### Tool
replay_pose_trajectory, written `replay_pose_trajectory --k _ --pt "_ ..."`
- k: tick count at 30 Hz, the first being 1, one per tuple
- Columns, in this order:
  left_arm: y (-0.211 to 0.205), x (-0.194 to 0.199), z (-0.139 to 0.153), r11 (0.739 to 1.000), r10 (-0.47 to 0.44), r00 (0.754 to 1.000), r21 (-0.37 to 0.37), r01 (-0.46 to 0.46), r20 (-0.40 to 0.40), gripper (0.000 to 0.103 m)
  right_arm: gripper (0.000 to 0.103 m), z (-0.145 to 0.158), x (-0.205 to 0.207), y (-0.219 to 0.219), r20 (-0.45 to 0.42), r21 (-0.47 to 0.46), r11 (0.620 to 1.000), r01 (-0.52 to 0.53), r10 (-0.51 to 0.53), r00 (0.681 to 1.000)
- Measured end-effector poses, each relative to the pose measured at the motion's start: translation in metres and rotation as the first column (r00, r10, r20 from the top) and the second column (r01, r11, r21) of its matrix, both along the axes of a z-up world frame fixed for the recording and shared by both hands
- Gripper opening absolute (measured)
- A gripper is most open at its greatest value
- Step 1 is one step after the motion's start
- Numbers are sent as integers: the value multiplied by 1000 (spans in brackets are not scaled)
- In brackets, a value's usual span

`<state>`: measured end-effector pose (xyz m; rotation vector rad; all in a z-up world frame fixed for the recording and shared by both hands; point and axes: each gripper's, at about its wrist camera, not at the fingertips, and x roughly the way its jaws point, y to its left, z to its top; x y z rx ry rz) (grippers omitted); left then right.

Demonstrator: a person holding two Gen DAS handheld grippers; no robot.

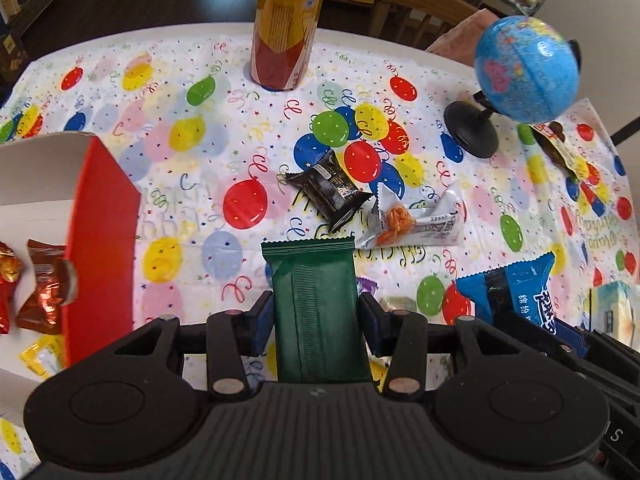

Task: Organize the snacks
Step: 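Carry the blue bag with the right tool while the left tool carries the green bar to the box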

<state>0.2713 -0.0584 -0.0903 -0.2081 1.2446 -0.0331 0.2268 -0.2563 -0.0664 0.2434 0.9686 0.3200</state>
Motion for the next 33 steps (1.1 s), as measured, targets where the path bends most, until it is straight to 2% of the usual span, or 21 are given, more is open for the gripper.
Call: replay_pose_trajectory --k 10,22,33 --pt "45 -39 30 1000 -11 999 -2 11 46 45 29 28 -28 48 27 11 999 -48 47 999" --pt "144 -71 56 998 59 994 0 -59 90 45 29 51 -42 143 61 2 988 -156 155 986" --pt "232 -78 62 994 103 989 19 -106 108 45 29 50 -41 226 61 -1 976 -217 217 974"
